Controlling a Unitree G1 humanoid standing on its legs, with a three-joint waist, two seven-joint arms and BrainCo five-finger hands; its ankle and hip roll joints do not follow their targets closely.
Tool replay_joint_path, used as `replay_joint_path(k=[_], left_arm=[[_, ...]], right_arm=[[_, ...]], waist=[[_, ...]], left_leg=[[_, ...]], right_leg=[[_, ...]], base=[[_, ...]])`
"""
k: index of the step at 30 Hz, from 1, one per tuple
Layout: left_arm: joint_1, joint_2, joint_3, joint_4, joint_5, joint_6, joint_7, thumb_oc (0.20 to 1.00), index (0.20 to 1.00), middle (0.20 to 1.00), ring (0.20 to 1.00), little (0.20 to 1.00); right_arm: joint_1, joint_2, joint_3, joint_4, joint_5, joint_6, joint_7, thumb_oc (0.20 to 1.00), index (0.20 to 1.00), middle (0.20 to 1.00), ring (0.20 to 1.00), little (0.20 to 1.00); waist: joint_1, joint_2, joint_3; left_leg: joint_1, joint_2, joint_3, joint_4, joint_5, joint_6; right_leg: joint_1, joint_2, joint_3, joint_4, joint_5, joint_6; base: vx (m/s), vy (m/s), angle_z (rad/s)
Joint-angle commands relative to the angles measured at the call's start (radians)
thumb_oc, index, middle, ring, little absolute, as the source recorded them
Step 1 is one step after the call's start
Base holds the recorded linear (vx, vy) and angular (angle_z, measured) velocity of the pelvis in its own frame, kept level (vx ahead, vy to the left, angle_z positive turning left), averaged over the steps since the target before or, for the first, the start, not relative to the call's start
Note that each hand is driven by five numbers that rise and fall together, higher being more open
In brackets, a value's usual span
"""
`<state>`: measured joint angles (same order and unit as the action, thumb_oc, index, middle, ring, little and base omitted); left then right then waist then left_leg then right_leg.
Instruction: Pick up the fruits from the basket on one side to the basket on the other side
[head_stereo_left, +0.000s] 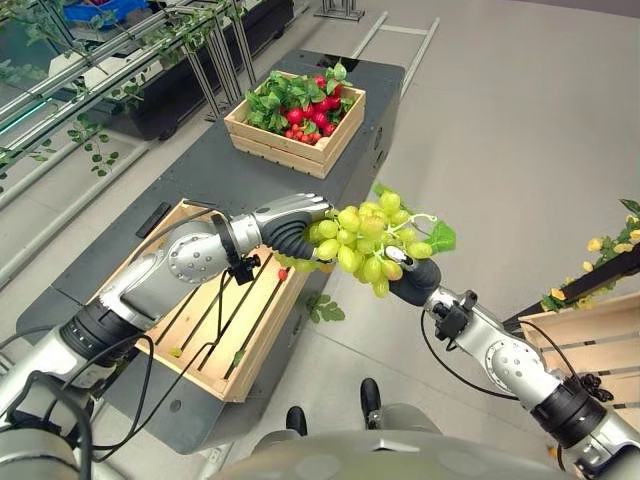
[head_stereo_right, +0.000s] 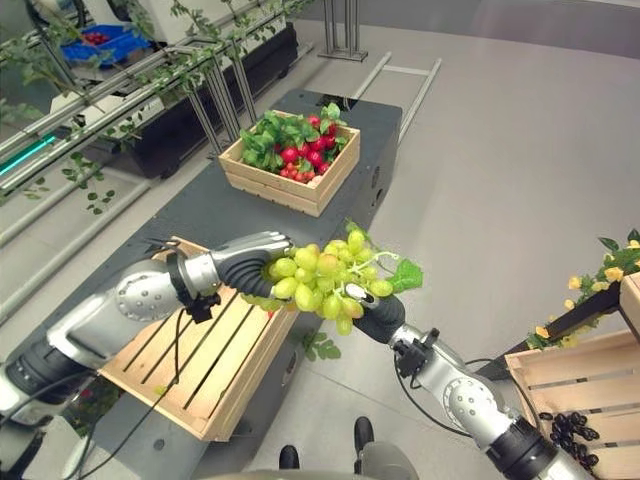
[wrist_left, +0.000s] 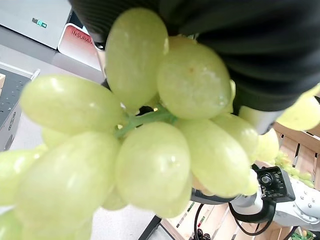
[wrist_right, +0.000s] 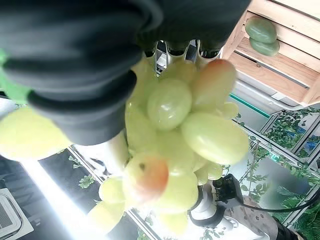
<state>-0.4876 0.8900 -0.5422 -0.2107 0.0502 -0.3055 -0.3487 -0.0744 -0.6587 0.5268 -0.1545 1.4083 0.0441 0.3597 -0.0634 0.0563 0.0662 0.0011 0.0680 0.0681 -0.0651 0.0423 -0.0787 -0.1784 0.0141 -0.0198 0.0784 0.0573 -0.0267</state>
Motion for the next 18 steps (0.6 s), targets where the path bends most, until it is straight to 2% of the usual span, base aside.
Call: replay_joint_path(k=[1, 18], left_arm=[[-0.116, -0.039, -0.036, -0.011, -0.049, -0.047, 0.016, 0.2, 0.2, 0.2, 0.2, 0.2], [-0.044, -0.06, 0.045, -0.021, -0.01, -0.046, 0.036, 0.2, 0.2, 0.2, 0.2, 0.2]], right_arm=[[-0.071, 0.039, 0.022, -0.138, 0.037, -0.027, 0.038, 0.2, 0.2, 0.2, 0.2, 0.2], [-0.027, 0.068, -0.021, -0.133, 0.035, -0.036, 0.04, 0.2, 0.2, 0.2, 0.2, 0.2]], waist=[[-0.008, -0.057, -0.018], [-0.009, -0.061, -0.026]], left_leg=[[0.021, -0.028, -0.025, 0.059, -0.08, 0.014], [0.026, -0.028, -0.029, 0.057, -0.084, 0.015]], right_leg=[[0.104, -0.083, -0.012, -0.085, 0.026, 0.137], [0.112, -0.082, -0.017, -0.086, 0.02, 0.134]], base=[[0.0, 0.0, 0.0], [0.0, 0.0, 0.0]])
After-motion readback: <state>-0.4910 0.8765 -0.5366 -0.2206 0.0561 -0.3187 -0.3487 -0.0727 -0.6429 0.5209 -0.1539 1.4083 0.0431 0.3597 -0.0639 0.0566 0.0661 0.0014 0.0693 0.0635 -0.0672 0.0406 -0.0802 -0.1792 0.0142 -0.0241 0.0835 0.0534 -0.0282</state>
